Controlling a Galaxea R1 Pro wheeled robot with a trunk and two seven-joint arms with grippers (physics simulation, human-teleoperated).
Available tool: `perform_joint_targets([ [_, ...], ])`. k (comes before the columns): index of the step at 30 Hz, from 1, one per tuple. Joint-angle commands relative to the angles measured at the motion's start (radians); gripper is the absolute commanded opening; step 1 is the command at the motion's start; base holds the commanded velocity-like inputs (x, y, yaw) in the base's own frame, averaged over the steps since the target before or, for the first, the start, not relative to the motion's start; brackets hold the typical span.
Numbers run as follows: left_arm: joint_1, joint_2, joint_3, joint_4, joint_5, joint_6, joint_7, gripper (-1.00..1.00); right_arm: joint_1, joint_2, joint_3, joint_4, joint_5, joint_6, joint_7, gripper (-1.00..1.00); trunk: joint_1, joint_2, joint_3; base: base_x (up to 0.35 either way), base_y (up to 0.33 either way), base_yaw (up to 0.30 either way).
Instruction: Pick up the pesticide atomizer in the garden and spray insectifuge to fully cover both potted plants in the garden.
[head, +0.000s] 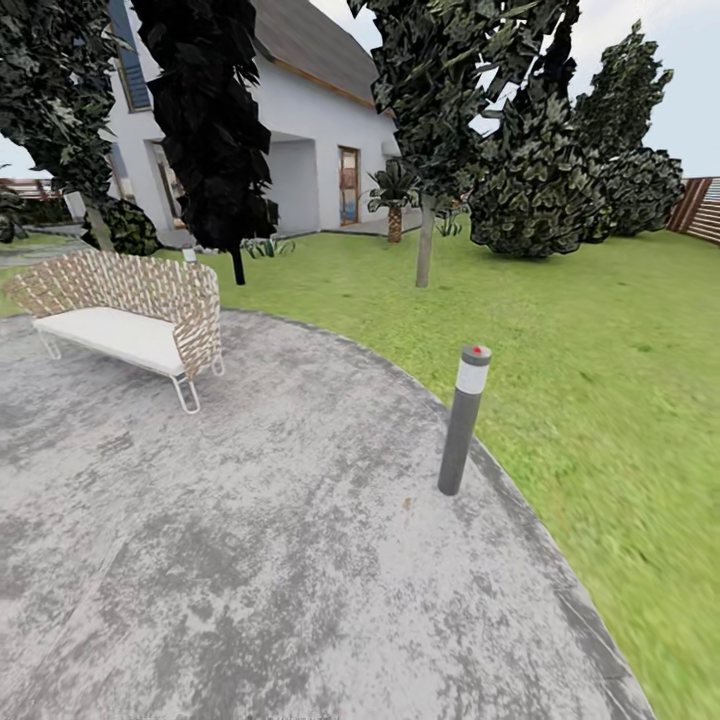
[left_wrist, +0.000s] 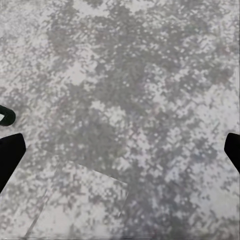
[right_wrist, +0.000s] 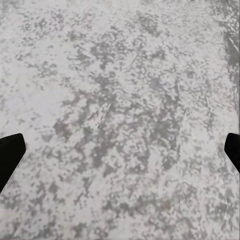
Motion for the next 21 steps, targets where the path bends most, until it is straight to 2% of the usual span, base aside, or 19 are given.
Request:
perform_joint_targets([
  [1, -0.001, 0.0, -0.001, 0.001, 0.003, -0.003, 0.001, 1.0, 0.0, 0.0, 0.0, 0.0, 0.001, -0.003, -0.001, 1.0, 0.0, 0.0, -0.001, 0.0, 0.0, 0.278],
  [8, -0.001, 0.0, -0.001, 0.001, 0.003, -0.003, 0.001, 1.0, 0.0, 0.0, 0.001, 0.0, 0.001, -0.003, 0.0, 1.0, 0.0, 0.0, -0.005, 0.071, -0.092, 0.259],
  [21, -0.001, 0.0, -0.001, 0.001, 0.003, -0.003, 0.001, 1.0, 0.0, -0.001, 0.004, -0.001, 0.001, -0.004, 0.004, 1.0, 0.0, 0.0, -0.005, 0.134, -0.242, 0.024],
])
